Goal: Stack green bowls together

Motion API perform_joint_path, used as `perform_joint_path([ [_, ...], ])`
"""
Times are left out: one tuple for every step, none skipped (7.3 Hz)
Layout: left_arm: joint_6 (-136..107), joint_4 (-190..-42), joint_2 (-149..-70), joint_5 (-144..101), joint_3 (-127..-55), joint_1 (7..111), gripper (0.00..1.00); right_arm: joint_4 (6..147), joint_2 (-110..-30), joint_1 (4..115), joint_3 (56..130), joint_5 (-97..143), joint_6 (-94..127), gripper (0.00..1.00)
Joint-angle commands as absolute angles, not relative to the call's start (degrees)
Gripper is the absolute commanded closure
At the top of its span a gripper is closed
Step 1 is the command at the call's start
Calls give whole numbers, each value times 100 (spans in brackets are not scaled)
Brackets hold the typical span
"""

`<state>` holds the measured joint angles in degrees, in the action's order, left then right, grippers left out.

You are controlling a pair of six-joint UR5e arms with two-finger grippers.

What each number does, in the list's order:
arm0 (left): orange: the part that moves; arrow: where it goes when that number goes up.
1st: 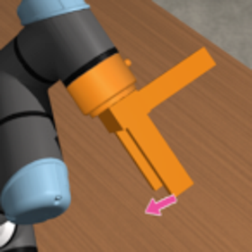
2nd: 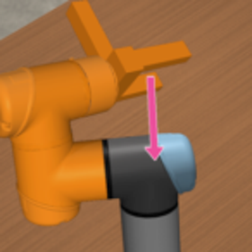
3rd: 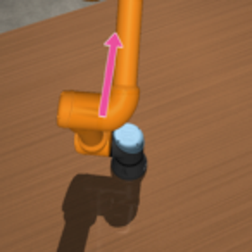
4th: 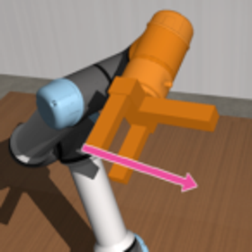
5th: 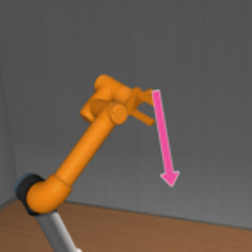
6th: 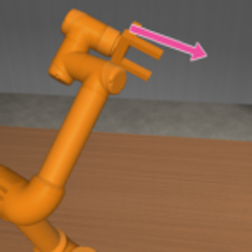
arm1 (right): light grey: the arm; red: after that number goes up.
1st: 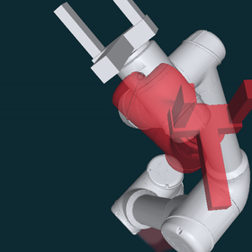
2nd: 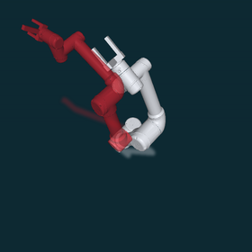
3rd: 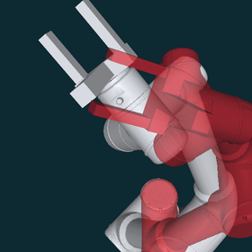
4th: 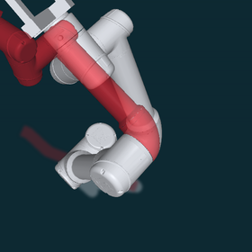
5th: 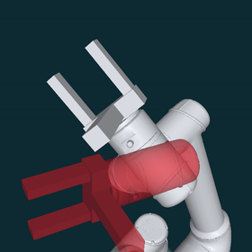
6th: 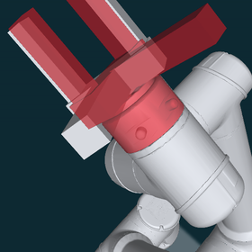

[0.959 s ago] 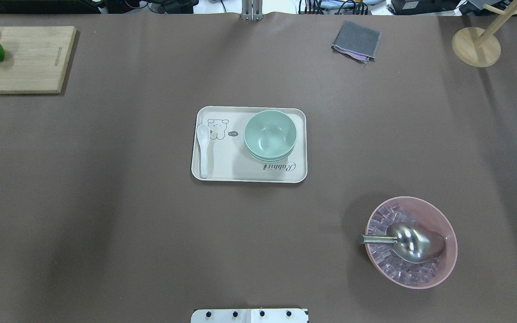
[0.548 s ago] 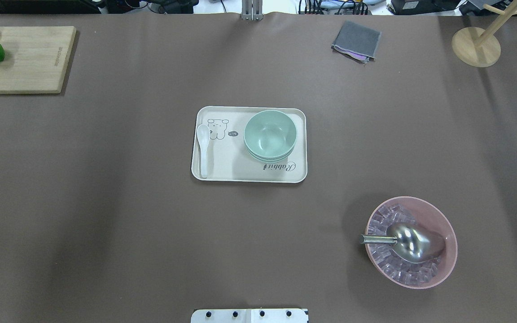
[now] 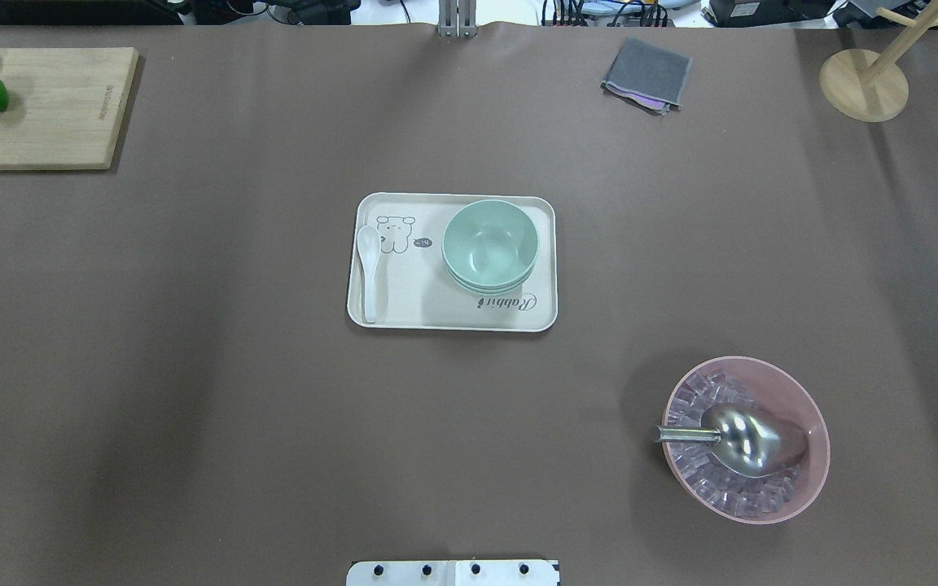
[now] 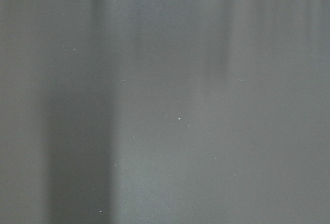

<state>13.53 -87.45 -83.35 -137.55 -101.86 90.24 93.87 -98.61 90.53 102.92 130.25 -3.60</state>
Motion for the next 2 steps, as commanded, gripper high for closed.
perform_joint_path([
  [1354, -8745, -8332, -13755, -10178, 9026, 1, 9387, -9861, 9053, 10292, 13025, -360, 0],
  [1354, -8745, -8332, -13755, -10178, 9026, 1, 9387, -9861, 9053, 10292, 13025, -360, 0],
])
